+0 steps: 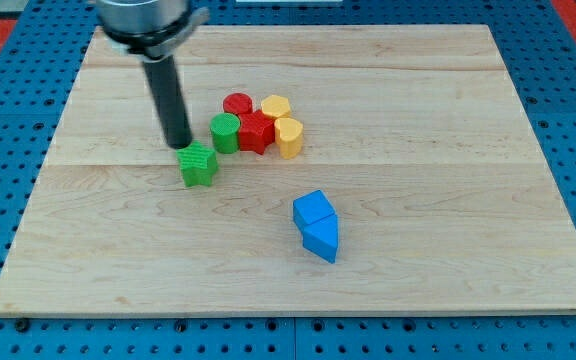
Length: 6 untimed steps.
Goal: Push the green star below the green circle
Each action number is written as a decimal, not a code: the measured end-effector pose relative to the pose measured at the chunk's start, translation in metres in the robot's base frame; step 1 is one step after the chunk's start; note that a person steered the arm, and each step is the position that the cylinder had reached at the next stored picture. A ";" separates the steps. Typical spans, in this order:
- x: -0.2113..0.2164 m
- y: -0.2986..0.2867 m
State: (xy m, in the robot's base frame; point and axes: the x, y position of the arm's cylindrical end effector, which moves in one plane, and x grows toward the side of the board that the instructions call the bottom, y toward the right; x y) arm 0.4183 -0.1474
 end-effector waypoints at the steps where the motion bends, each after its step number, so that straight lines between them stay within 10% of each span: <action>1: 0.039 0.002; 6: 0.048 0.047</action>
